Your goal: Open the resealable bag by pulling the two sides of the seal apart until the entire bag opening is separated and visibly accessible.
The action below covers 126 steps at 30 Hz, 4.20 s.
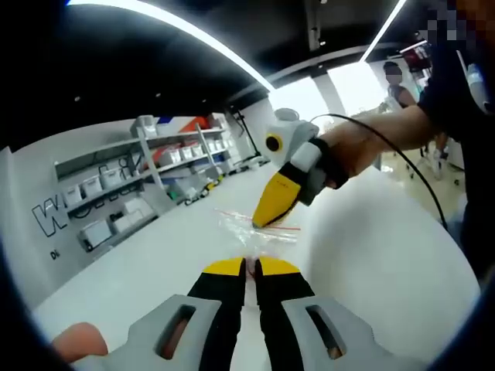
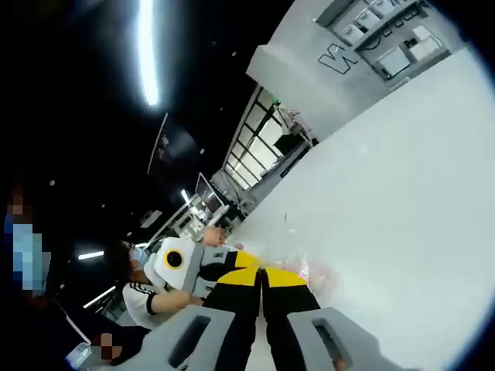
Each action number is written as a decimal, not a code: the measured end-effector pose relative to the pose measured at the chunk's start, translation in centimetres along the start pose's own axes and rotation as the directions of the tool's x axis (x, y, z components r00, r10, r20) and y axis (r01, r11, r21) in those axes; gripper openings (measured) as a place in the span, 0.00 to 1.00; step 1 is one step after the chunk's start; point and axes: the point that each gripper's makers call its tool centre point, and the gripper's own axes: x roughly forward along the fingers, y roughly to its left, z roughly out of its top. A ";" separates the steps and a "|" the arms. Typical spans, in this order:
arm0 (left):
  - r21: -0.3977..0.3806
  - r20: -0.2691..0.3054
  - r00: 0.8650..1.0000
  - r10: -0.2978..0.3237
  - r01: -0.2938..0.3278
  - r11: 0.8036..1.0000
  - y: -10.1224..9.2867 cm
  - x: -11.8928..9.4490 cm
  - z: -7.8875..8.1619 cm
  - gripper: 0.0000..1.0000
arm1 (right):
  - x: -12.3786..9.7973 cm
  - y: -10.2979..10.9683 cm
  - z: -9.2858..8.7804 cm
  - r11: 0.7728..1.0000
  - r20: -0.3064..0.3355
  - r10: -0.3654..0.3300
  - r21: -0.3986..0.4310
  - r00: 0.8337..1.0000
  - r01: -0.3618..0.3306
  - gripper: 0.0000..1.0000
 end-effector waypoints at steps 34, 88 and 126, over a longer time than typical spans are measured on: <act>-0.058 -0.014 1.000 -0.020 0.019 0.998 -0.2 -0.1 -0.6 0.12 | -0.2 -0.1 0.5 0.984 0.057 0.065 0.161 0.996 -0.073 0.00; -0.128 -0.091 0.995 0.033 -0.045 0.991 0.4 -5.1 1.1 0.22 | 0.0 -0.4 0.6 0.980 0.084 0.087 0.172 0.993 -0.100 0.00; -0.311 -0.144 0.990 0.010 -0.054 0.949 1.0 -3.7 4.0 0.35 | 0.1 0.1 -0.1 0.979 0.094 0.093 0.174 0.991 -0.109 0.00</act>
